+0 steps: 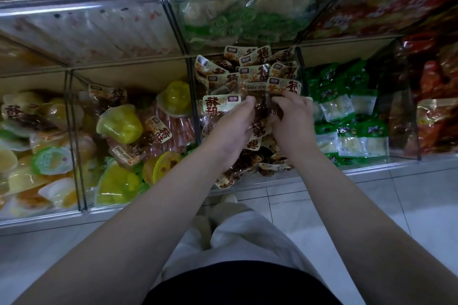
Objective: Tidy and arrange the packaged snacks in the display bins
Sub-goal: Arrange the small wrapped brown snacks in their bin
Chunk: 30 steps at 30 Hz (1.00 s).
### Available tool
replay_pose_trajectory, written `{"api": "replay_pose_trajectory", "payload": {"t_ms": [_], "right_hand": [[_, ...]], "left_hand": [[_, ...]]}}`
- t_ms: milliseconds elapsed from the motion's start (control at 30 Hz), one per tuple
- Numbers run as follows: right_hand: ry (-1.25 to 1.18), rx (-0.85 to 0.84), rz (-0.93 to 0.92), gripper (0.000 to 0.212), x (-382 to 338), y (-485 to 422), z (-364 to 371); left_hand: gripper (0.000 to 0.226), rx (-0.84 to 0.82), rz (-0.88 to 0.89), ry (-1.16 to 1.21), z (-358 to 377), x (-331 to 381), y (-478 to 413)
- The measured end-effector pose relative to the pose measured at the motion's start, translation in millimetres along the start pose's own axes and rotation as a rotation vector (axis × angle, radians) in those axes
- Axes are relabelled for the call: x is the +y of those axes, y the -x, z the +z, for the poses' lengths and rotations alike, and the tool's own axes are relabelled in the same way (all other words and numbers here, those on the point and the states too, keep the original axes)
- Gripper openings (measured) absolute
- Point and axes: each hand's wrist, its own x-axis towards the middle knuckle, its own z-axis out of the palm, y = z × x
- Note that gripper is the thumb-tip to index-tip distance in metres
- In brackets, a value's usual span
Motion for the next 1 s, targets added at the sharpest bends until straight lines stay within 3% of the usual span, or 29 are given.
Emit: {"api": "replay_pose_trajectory", "payload": {"t_ms": [133,300,400,567,767,867,1000], "right_hand": [[-0.232,0.073,-0.063,0.032,-21.4,4.9,-2.0],[-0.619,-0.034,0.018,0.031,-60.8,10.4,-1.2],[-0.734,-0.082,0.029,0.026,-79.3,14.8,8.1],[-0.759,-0.121,0.044,0.03,-109.0,18.6,30.3],[-0.827,-0.164,0.138,0.023,-145.1,17.0,53.1],[-0.811,-0.188,0.174,0.02,-159.0,16.3,65.9],[-0.781,-0.216,0.25,0.035,-170.9,15.6,82.3]], "left_hand": [[0.055,0.029,0.063,0.067,-8.3,3.4,3.2],[0.034,0.073,0.122,0.124,-25.5,0.6,1.8],[0.038,0.152,0.09,0.163,-41.0,2.6,4.1],[0.034,0.193,0.096,0.211,-74.0,2.5,9.9],[0.059,0.258,-0.009,0.251,-110.8,8.6,19.8],[0.048,0.315,-0.007,0.242,-131.1,11.8,21.3],[0.039,0.326,0.017,0.161,-153.9,5.0,14.7]]}}
